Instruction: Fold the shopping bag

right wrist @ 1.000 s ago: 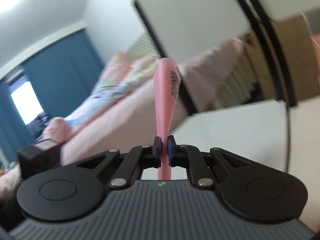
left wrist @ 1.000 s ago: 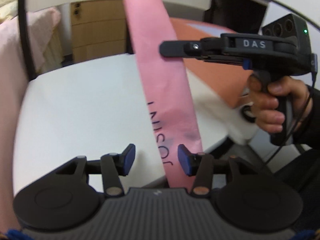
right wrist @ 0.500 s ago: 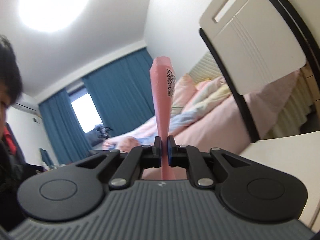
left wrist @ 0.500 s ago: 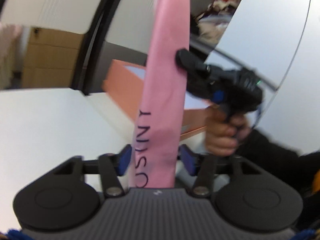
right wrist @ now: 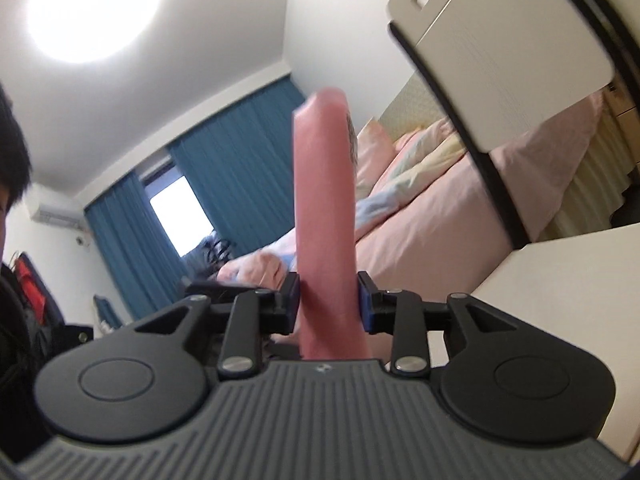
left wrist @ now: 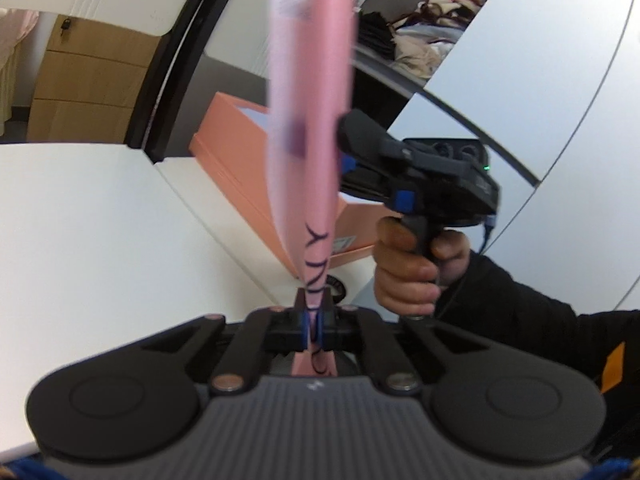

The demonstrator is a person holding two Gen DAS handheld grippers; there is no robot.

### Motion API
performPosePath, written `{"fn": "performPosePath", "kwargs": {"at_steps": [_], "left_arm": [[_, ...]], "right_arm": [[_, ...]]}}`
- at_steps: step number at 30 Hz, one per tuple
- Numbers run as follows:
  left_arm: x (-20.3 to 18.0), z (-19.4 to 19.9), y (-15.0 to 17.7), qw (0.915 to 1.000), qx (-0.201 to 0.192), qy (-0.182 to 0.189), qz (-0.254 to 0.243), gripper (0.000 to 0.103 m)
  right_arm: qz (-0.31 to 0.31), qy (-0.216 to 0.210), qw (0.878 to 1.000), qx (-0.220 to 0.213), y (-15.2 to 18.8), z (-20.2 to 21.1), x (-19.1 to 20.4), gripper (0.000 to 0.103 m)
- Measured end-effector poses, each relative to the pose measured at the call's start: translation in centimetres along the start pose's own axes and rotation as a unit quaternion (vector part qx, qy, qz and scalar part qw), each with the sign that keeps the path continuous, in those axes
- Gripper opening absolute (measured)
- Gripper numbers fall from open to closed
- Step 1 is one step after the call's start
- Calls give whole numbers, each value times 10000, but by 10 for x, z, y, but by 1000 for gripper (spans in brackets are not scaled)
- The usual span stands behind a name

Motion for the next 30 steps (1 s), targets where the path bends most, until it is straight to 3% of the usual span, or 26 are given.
{"fn": "performPosePath", "kwargs": {"at_steps": [2, 4, 8, 13, 14, 15, 21, 25, 30], "left_arm": [[0, 0, 0, 10000, -7, 4, 13, 11], [-1, -1, 0, 10000, -23, 23, 15, 21], [-2, -6, 2, 10000, 8, -37, -85, 26], [-7, -11, 3, 9999, 25, 113, -126, 24], [-8, -13, 3, 9998, 31, 141, -128, 13], [-9, -14, 4, 9998, 36, 168, -131, 10], [24, -7, -3, 9969, -242, 22, 751, 8], [51, 12, -12, 9874, -733, -222, 1381, 8], [67, 22, -13, 9783, -998, -910, 1574, 9]], "right_arm": [[71, -2, 10000, -29, -1, -1, 6, 17], [47, -18, 9999, -117, -3, 2, 8, 11], [-72, -249, 9992, -309, -9, 8, 10, 11], [-139, -586, 9971, -456, -14, 12, 17, 11], [-158, -618, 9968, -491, -15, 13, 17, 11], [-168, -666, 9964, -507, -16, 13, 18, 11], [242, -788, 9961, -329, -13, 16, 28, 17], [609, -517, 9968, -4, -2, 13, 32, 22], [1071, 362, 9932, 266, 14, 9, 27, 27]]}}
Point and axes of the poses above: each gripper's, at about its wrist camera, not at the fingertips, and z roughly against the way its jaws point, x to its left, y to its underside, the point moved 8 cm from there along -z, roughly the way its jaws point, and after that the axes turned 7 degrees about x, right-handed, at the moved point
